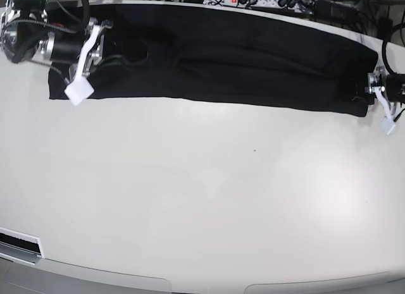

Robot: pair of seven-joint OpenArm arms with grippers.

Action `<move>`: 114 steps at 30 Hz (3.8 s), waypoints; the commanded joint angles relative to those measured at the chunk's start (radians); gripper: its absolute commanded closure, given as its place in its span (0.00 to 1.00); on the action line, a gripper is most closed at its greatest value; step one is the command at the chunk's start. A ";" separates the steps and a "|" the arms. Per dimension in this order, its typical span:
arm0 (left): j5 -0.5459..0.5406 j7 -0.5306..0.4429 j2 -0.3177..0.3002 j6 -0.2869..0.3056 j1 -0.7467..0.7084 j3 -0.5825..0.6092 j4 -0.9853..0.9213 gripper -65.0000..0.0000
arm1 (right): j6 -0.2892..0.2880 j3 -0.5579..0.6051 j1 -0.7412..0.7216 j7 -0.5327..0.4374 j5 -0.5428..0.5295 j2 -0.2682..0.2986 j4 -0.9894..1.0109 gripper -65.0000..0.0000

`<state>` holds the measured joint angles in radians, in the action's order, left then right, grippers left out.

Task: Layout the t-shirt on the table in an organized manner, then fold the t-shirt properly
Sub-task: 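Lay the folded hem down and release it with both grippers, then grasp the folded strip ends with both grippers, then fold the strip end with the left gripper toward the right gripper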

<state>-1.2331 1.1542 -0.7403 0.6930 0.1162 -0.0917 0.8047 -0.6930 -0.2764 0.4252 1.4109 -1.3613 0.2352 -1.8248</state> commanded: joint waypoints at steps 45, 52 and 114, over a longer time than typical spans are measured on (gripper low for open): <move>0.117 -0.113 -0.041 0.005 -0.127 -0.373 0.010 0.47 | 0.270 0.257 0.013 -0.572 1.162 -0.082 0.063 1.00; 0.144 -0.152 0.001 0.005 -0.152 -0.365 0.011 0.47 | 0.263 0.257 0.006 -0.570 1.156 -0.082 0.063 1.00; -0.250 0.209 -0.040 0.005 -0.153 -0.191 0.430 1.00 | 0.233 0.257 -0.135 -0.563 1.043 -0.084 0.058 0.71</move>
<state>-1.4590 1.3685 -0.7490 0.6933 -0.0502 -0.2707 1.2209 -0.4595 -0.0166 0.2989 0.8707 -0.3073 0.1467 -1.7489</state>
